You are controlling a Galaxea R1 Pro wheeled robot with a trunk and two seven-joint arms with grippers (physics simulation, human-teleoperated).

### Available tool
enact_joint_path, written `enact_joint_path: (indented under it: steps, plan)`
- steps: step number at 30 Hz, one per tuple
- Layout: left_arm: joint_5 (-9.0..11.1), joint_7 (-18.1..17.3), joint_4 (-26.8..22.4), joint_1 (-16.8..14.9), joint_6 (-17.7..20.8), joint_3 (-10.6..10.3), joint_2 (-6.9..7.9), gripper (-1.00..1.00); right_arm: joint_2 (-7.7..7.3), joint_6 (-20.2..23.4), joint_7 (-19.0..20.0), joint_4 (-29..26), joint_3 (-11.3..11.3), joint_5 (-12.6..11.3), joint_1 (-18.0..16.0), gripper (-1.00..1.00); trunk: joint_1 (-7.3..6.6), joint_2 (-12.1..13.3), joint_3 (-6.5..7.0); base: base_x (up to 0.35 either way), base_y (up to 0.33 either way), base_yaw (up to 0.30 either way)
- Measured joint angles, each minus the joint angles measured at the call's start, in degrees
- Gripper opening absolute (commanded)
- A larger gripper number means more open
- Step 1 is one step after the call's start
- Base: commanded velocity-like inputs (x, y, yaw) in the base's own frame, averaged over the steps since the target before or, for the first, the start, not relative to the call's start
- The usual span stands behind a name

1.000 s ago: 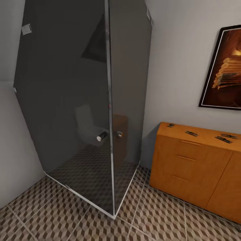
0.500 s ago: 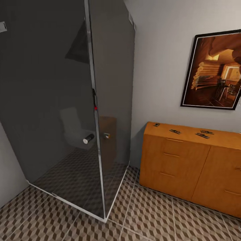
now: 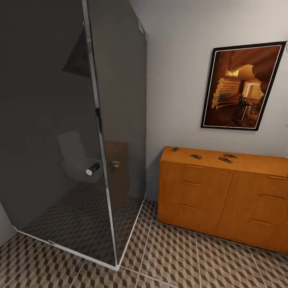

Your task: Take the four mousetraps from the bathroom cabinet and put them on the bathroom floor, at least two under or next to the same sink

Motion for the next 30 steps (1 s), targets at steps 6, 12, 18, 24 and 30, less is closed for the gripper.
enact_joint_path:
  steps: [6, 12, 18, 24, 30]
  plan:
    - [0.0, 0.0, 0.5, 0.0, 0.0, 0.0, -0.6, 1.0, 0.04, 0.0, -0.01, 0.0, 0.0, 0.0, -0.02, 1.0, 0.0, 0.0, 0.37, 0.0, 0.0, -0.197]
    - [-0.06, 0.03, 1.04, 0.0, 0.0, 0.02, -0.95, 1.0, 0.04, 0.0, -0.01, 0.0, 0.0, 0.0, -0.02, 1.0, 0.0, 0.0, 0.74, 0.0, 0.0, -0.198]
    - [-0.07, 0.01, 1.17, 0.0, 0.0, 0.03, -1.02, 1.0, 0.04, 0.0, -0.02, 0.0, 0.0, 0.0, 0.0, 1.0, 0.0, 0.0, 1.12, 0.0, 0.0, -0.198]
    - [-0.07, 0.0, 1.25, 0.0, 0.0, 0.01, -1.04, 1.0, 0.05, 0.0, -0.03, 0.0, 0.0, 0.0, 0.01, 1.0, 0.0, 0.0, 1.49, 0.0, 0.0, -0.198]
    - [-0.08, 0.0, 1.3, 0.0, 0.0, 0.03, -1.05, 1.0, 0.05, 0.0, -0.02, 0.0, 0.0, 0.0, 0.01, 1.0, 0.0, 0.0, 1.87, 0.0, 0.0, -0.198]
